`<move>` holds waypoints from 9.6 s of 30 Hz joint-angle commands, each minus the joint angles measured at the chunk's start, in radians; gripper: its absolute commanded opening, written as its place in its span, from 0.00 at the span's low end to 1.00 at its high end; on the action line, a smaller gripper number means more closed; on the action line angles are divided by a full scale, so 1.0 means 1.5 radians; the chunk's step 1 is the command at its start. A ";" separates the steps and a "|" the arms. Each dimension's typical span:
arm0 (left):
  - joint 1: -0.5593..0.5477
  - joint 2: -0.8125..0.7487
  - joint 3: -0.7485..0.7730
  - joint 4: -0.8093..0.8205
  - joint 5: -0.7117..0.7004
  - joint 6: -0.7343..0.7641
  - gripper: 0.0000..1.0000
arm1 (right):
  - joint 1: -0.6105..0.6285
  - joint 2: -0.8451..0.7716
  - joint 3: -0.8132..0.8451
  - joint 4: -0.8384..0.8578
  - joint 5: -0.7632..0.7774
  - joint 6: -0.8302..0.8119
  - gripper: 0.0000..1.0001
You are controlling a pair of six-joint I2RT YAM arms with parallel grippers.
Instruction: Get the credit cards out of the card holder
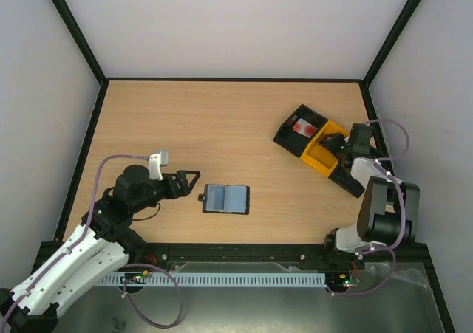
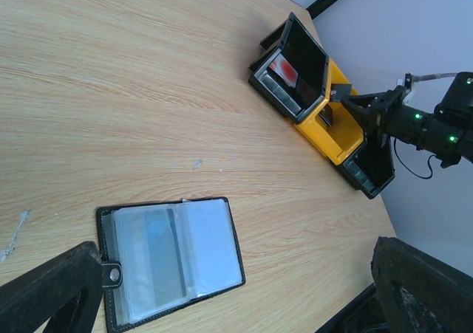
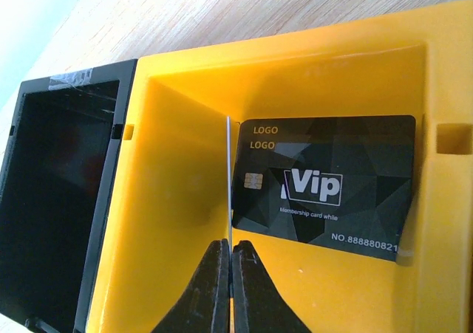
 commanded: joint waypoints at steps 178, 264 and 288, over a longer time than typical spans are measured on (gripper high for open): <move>0.123 0.429 -0.252 0.636 0.302 -0.173 1.00 | 0.845 0.204 -0.055 0.259 0.061 0.303 0.22; 0.012 0.498 -0.209 0.709 0.318 -0.221 0.27 | 0.844 0.098 -0.144 0.286 0.183 0.324 0.13; -0.024 0.564 -0.175 0.738 0.315 -0.228 0.24 | 0.845 0.064 -0.184 0.311 0.193 0.328 0.13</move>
